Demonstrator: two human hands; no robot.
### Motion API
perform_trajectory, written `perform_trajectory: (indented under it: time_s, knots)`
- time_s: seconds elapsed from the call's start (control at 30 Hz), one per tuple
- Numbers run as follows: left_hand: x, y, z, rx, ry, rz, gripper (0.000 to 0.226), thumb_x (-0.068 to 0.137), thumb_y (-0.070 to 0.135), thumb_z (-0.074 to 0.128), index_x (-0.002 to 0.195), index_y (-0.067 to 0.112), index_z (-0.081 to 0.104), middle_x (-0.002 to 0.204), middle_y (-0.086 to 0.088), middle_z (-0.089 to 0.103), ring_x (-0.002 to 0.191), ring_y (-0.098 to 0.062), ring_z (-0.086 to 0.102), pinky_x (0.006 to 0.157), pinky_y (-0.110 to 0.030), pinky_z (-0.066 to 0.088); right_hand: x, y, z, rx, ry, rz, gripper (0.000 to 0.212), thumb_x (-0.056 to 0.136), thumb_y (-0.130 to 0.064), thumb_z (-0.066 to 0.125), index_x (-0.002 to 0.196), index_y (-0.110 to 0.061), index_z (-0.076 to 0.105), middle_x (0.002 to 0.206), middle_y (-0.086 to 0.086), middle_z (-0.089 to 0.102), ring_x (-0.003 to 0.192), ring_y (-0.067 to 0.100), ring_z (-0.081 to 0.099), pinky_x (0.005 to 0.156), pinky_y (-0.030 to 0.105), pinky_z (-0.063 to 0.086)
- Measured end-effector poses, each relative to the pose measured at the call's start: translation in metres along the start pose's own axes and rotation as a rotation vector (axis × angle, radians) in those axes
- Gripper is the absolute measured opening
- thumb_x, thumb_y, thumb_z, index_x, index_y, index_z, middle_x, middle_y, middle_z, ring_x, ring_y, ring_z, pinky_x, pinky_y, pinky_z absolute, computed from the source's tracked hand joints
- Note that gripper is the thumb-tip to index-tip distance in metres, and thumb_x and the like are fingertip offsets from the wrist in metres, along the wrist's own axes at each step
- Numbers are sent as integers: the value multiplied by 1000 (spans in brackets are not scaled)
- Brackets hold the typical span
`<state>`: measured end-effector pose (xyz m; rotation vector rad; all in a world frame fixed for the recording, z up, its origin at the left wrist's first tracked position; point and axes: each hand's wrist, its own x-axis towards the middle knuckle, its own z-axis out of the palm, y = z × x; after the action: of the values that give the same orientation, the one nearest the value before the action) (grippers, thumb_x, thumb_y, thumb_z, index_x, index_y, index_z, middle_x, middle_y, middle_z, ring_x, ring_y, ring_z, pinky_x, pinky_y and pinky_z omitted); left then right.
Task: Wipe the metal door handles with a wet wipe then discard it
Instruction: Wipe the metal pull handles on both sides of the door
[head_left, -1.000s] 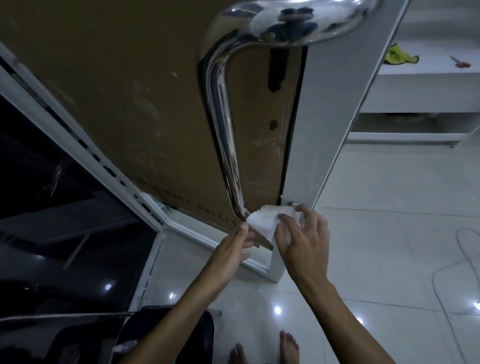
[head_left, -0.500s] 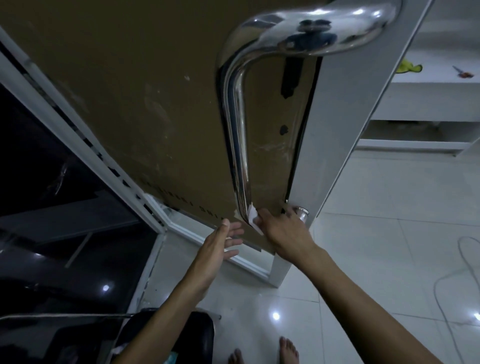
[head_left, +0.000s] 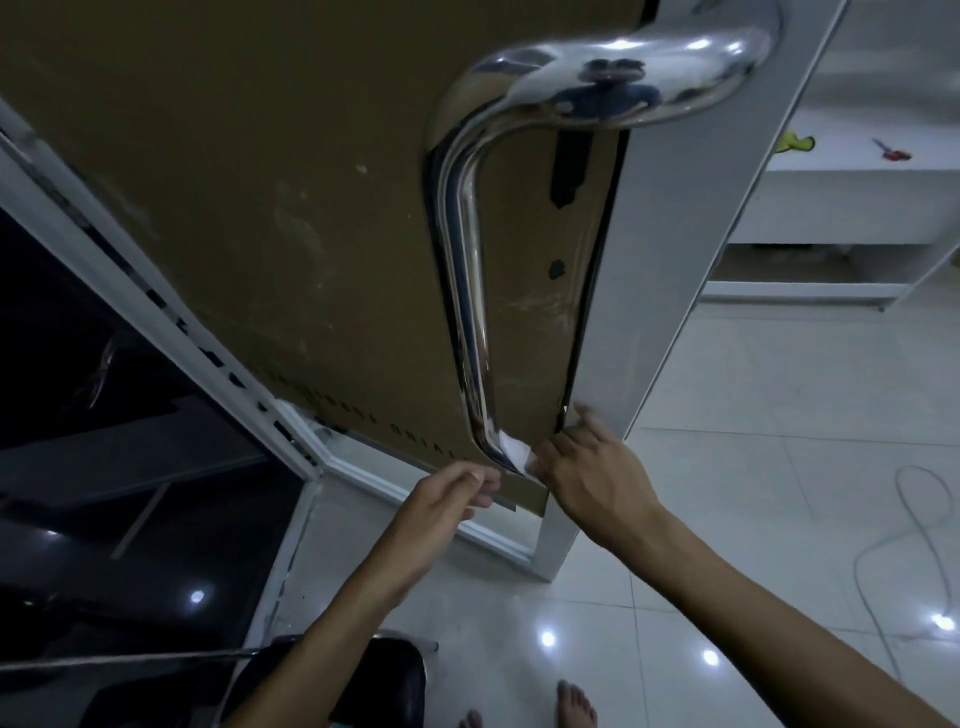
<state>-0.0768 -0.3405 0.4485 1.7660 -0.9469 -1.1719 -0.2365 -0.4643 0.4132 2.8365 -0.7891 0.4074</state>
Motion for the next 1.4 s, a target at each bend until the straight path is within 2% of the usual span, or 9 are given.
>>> perform_trajectory:
  time_s: [0.27, 0.37, 0.5, 0.7, 0.83, 1.03, 1.17, 1.3, 1.4]
  knots:
    - [-2, 13, 19, 298, -27, 329, 24, 100, 22, 47, 116, 31, 63, 120, 15, 62, 109, 4, 55, 87, -9, 44, -51, 11, 19, 1, 236, 75, 33, 89, -10, 51, 117, -9, 68, 122, 9, 65, 120, 31, 54, 111, 44, 32]
    - [1, 18, 42, 466, -85, 467, 38, 103, 27, 38, 140, 27, 45, 140, 18, 45, 127, 5, 42, 99, -2, 31, -60, 9, 21, -27, 273, 225, 37, 87, -10, 48, 118, -15, 68, 118, 9, 64, 116, 30, 49, 94, 41, 37]
    - [17, 2, 64, 878, -112, 559, 55, 101, 37, 22, 151, 15, 27, 156, 1, 33, 143, -7, 28, 119, -23, 10, -62, -2, 21, 40, 246, 348, 35, 88, -17, 57, 122, -21, 64, 108, 1, 63, 104, 24, 52, 78, 34, 37]
    - [29, -1, 77, 1125, 33, 668, 53, 94, 32, 26, 130, 3, 52, 127, -14, 62, 120, -24, 59, 108, -43, 41, -78, -6, 26, 417, 247, 455, 38, 87, -8, 60, 124, -16, 63, 114, 1, 62, 104, 20, 54, 87, 29, 47]
    - [37, 29, 82, 1046, -98, 467, 63, 96, 42, 10, 137, 5, 40, 135, -15, 52, 125, -28, 49, 116, -40, 23, -78, -7, 18, 593, 317, 562, 34, 91, -15, 46, 119, -16, 64, 110, -3, 61, 100, 15, 54, 90, 10, 36]
    - [63, 50, 89, 1402, -240, 521, 35, 104, 11, 29, 137, 1, 34, 125, -27, 49, 107, -40, 57, 80, -40, 47, -81, -11, 15, 797, 345, 704, 31, 91, -9, 47, 113, -23, 65, 103, -15, 60, 99, 7, 57, 84, 17, 45]
    - [66, 48, 86, 1538, -297, 509, 36, 101, 6, 35, 136, 0, 35, 121, -26, 50, 103, -38, 57, 80, -43, 47, -81, -12, 16, 940, 319, 809, 36, 93, 4, 49, 111, -22, 67, 105, -19, 63, 101, 0, 59, 80, 9, 44]
    - [54, 19, 75, 1573, -41, 679, 20, 88, 17, 56, 105, 8, 63, 92, -15, 61, 80, -32, 60, 83, -45, 47, -76, -14, 13, 1065, 316, 906, 36, 95, 3, 48, 108, -24, 68, 105, -13, 67, 100, -3, 61, 78, 6, 43]
    - [48, 0, 67, 1380, 135, 690, 36, 88, 37, 43, 96, 10, 68, 84, -8, 66, 79, -26, 63, 100, -44, 48, -74, -17, 12, 1111, 298, 919, 36, 96, 1, 48, 106, -27, 67, 105, -13, 67, 100, -5, 60, 77, 4, 43]
